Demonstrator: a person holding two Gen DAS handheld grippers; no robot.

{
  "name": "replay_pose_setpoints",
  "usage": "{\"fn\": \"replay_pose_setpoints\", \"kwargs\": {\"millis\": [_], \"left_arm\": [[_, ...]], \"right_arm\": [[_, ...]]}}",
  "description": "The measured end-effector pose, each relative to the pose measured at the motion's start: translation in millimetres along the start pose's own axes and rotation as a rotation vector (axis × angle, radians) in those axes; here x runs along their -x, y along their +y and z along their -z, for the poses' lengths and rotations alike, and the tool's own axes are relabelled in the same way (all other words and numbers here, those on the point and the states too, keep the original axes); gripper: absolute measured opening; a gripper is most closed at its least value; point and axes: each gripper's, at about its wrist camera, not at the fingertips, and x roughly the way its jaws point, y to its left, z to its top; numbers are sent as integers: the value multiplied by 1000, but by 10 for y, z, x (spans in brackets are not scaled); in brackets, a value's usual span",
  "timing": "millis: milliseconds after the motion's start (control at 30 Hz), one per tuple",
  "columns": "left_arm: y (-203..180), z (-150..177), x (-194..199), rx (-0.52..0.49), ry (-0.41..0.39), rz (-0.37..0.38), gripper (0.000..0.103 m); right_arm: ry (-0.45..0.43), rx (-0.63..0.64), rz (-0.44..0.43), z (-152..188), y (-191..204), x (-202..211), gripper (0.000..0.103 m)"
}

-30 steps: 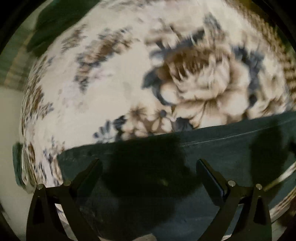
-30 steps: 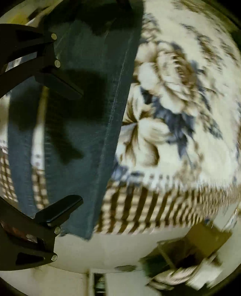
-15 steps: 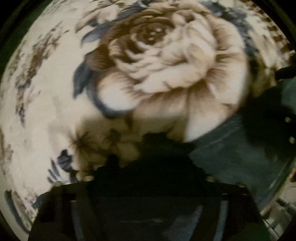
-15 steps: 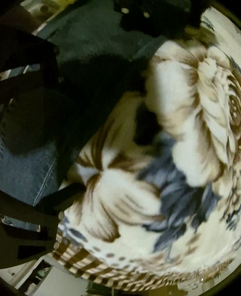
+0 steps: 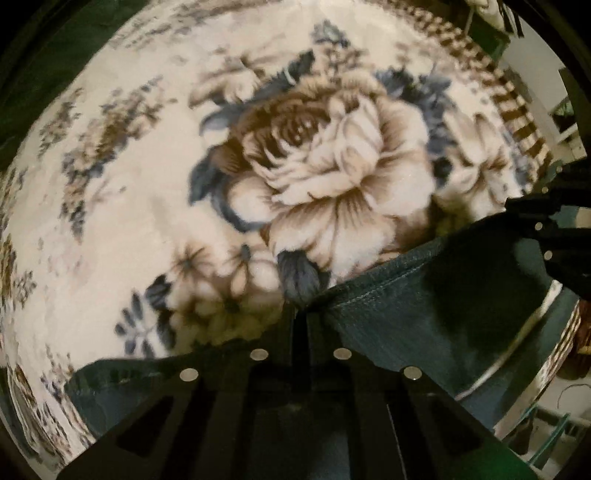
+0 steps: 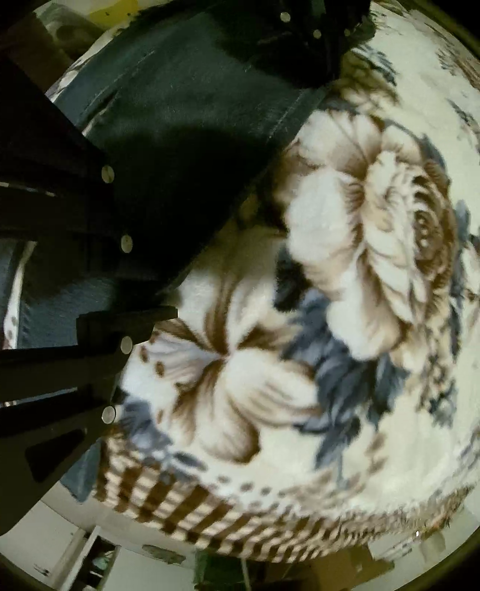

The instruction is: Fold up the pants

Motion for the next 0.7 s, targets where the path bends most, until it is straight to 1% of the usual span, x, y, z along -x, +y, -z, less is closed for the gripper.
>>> {"fn": "replay_pose_setpoints", "kwargs": {"millis": [67,100,200,267,333,367,400,500,567,633,700], "left_arm": [[-16,132,239,30,-30,-1,3],[-23,196,347,53,-46,2,3],[-136,564,580,117,-86,13,3],[-197,871,564,166,-103,18,3],[-231,1087,621,225,-105,29,3],[-302,1271,672,255,-104,27,3],[-335,1395,687,272,-100,27,3],[-541,1802,739,327,-80,23,2],[-632,2042,686,379,-58,34,1],[-695,2187,576,403,-34,34,1],[-747,2280,420,435,-19,24,1]], "right_arm": [[-30,-16,13,100,8,182,11],[-46,-21,16,224,38,284,11],[-99,-24,31,470,121,570,10],[-129,-21,32,671,250,714,9],[-157,-2,30,942,422,882,9],[-165,7,32,1058,463,932,9],[-173,14,31,1131,507,941,9],[-180,47,27,1566,806,1027,9],[-168,66,21,1812,963,951,9],[-139,70,-2,2039,1092,808,9],[-117,71,-11,2192,1173,681,9]]}}
